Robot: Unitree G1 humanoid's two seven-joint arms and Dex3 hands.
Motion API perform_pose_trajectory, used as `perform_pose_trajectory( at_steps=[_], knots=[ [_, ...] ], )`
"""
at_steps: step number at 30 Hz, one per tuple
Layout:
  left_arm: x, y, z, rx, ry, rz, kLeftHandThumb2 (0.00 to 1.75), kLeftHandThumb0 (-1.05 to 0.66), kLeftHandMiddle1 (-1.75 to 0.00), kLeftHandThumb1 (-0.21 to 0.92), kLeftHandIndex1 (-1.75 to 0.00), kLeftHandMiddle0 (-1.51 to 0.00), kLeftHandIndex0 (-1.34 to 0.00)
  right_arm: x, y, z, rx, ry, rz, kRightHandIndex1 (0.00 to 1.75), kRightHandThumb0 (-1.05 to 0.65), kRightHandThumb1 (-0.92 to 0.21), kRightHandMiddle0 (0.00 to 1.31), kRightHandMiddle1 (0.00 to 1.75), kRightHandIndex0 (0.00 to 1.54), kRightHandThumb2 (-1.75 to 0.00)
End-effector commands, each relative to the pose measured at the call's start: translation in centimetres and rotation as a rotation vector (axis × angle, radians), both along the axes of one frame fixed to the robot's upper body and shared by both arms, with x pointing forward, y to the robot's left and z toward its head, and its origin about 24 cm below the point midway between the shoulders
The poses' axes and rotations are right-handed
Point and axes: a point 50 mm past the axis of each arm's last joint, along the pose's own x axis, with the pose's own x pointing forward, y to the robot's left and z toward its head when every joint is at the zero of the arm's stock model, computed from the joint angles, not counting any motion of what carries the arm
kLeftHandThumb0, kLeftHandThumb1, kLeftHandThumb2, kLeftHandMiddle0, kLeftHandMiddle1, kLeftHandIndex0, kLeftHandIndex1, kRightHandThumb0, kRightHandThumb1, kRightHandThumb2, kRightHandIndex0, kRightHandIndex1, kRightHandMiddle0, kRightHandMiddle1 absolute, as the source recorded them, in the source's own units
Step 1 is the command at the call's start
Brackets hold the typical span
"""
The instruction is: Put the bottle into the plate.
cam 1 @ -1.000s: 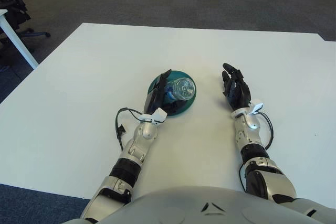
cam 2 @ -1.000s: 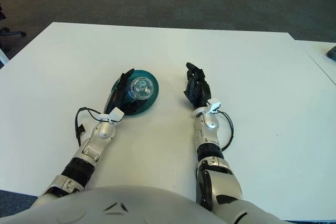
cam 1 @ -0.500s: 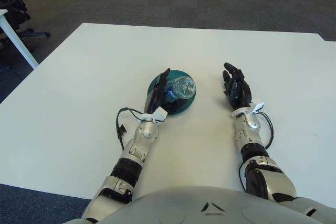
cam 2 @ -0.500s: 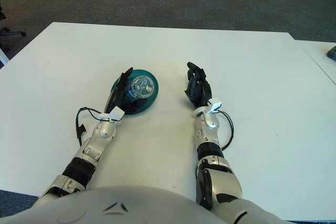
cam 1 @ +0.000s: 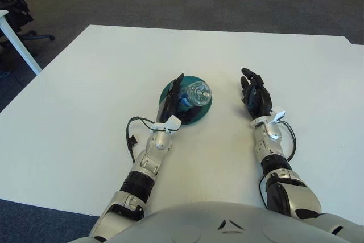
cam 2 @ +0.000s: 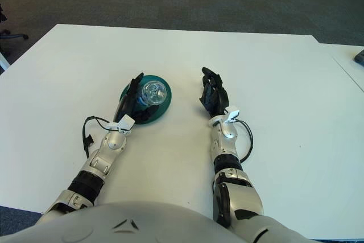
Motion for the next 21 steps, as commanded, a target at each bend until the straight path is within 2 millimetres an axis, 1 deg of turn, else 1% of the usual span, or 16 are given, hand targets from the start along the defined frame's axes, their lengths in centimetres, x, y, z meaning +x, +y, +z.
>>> perform_pose_trajectory(
  at_steps=[1, 9, 20, 21],
  knots=[
    [0.01, 0.34, -0.3, 0.008, 0.024, 0.007, 0.37, -1.05, -0.01, 0.92, -0.34, -0.09, 0.0, -4.28, 0.43, -5.44, 0.054, 0.267, -0.013, 0.01, -0.77, -0.92, 0.0, 0.68, 0.36, -0.82],
    [0.05, 0.43, -0.28, -0.008, 0.034, 0.005, 0.37, -1.05, -0.01, 0.92, -0.39, -0.1, 0.0, -4.25, 0.45, -5.47, 0.064, 0.269, -0.015, 0.01, -0.77, -0.92, 0.0, 0.7, 0.36, -0.82],
    [0.27, 0.75, 0.25, -0.02, 0.02, 0.009, 0.36, -1.05, 0.0, 0.92, -0.35, -0.08, 0.0, -4.14, 0.52, -5.49, 0.075, 0.27, -0.015, 0.01, -0.78, -0.92, 0.0, 0.7, 0.37, -0.81],
    [0.36, 0.86, 0.54, -0.025, 0.005, 0.014, 0.36, -1.05, 0.0, 0.92, -0.35, -0.08, 0.0, -4.13, 0.55, -5.49, 0.076, 0.27, -0.014, 0.01, -0.78, -0.92, 0.0, 0.7, 0.37, -0.81]
  ],
)
